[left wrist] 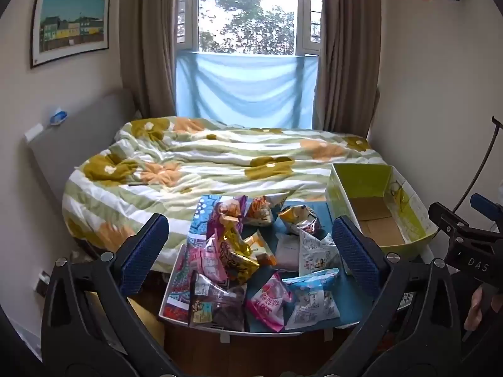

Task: Organize snacks

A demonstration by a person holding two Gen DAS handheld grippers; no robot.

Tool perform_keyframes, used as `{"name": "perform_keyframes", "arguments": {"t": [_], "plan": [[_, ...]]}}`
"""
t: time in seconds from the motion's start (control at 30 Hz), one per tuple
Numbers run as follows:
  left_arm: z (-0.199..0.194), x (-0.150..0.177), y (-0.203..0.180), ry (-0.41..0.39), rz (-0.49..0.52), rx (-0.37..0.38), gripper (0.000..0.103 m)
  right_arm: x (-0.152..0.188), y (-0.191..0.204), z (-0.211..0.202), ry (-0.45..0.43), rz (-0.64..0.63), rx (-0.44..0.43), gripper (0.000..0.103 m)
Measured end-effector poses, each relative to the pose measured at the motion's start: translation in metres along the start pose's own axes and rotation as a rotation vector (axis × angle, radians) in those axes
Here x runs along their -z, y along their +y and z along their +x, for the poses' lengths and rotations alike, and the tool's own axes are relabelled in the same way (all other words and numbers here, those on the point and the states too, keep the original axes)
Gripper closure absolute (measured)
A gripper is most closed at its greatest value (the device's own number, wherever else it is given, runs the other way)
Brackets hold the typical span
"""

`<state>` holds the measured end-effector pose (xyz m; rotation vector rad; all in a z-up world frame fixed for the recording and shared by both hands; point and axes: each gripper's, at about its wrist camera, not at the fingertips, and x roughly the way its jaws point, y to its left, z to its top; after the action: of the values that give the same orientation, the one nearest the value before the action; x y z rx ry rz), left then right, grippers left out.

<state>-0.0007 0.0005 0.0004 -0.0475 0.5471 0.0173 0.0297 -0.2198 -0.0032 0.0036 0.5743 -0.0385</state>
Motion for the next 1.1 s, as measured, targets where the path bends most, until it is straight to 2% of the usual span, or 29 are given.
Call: {"name": "perform_keyframes", "arguments": {"t": [0.1, 0.13, 0.3, 0.37, 1.1], "plan": [[-0.004, 0.0, 0.004, -0.022, -0.005, 0.013, 0.001, -0.001, 0.0, -0.001, 0.004, -0.001, 0.002, 0.0], [-0.004, 0.001, -0.004, -0.014, 0.031, -0.008, 0.001, -0.001, -0.001, -0.001, 0.005, -0.001, 0.001, 0.0], [-0.003, 0.0, 0.004, 0.005, 0.037, -0.019, 0.001, 0.003, -0.002, 0.001, 0.008, -0.003, 0.002, 0.0], [0.0, 0.003, -0.012, 0.006, 0.071, -0.038, 0.001, 0.004, -0.001, 0.001, 0.008, -0.001, 0.001, 0.0], [0.013, 0.0, -0.009, 0.031, 0.05, -0.018, 0.001, 0.005, -0.003, 0.007, 0.022, 0.002, 0.001, 0.0]]}}
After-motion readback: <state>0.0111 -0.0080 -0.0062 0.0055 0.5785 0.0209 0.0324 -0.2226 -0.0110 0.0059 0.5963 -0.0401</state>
